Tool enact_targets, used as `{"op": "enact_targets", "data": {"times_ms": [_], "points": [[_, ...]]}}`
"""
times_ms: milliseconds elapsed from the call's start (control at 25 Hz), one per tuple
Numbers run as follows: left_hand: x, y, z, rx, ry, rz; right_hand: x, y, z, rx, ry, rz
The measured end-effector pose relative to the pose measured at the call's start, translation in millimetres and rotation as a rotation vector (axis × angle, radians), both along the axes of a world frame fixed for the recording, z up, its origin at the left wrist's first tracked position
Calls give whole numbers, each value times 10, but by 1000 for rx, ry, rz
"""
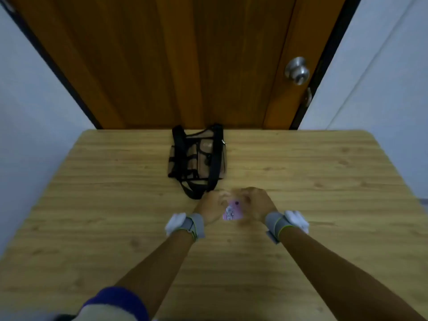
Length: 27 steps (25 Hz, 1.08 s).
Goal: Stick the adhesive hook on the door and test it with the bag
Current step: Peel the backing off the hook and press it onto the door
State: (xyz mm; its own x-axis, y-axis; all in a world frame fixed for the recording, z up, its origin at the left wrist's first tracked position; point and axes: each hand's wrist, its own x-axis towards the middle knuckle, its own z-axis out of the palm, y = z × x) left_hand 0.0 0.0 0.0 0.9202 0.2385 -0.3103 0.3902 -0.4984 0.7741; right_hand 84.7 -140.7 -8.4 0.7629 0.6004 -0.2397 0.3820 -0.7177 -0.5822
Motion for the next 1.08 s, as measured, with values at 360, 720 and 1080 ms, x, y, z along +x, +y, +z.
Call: {"op": "enact_targets", "data": {"times_ms": [360, 720, 1080], "points": [[-218, -333, -339, 304, -56, 51, -224, -112, -185, -97, -51, 83], [-19, -353, -88, -570, -89, 589, -35, -13, -18, 173, 288, -235], [-2, -348, -21, -737, -127, 620, 48, 97, -32, 321, 383, -412]]}}
